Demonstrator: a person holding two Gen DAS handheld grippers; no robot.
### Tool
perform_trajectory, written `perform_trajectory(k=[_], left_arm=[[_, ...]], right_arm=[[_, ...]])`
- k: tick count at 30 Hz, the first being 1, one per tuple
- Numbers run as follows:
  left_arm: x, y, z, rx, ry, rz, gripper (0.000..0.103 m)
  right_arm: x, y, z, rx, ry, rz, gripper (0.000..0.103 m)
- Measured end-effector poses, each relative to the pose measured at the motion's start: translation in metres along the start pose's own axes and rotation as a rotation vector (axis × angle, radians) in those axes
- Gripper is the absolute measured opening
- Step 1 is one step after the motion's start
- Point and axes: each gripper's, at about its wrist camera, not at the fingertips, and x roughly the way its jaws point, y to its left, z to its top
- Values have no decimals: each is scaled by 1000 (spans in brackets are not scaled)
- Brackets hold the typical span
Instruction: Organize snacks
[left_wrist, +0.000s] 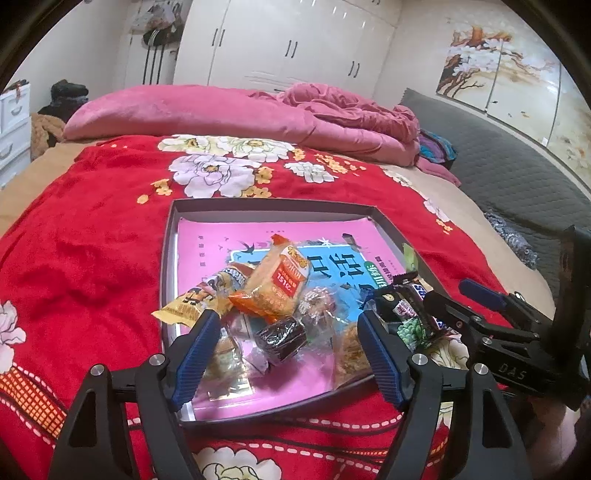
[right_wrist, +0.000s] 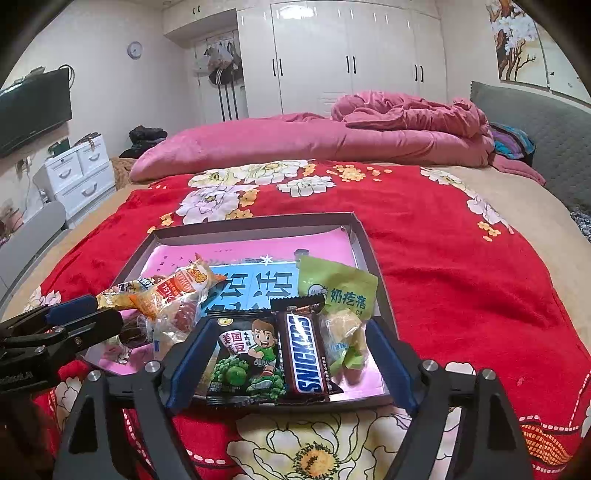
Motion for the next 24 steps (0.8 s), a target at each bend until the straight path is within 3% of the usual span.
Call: perform_trajectory(k=[13,24], left_arm=[[-8,-4,-9,5,20,31,78],[-27,-15,-25,-21,53,61,78]], right_arm=[[-14,2,1,-15,-21,-1,84],[-43,3,-9,-14,-28,30,94]])
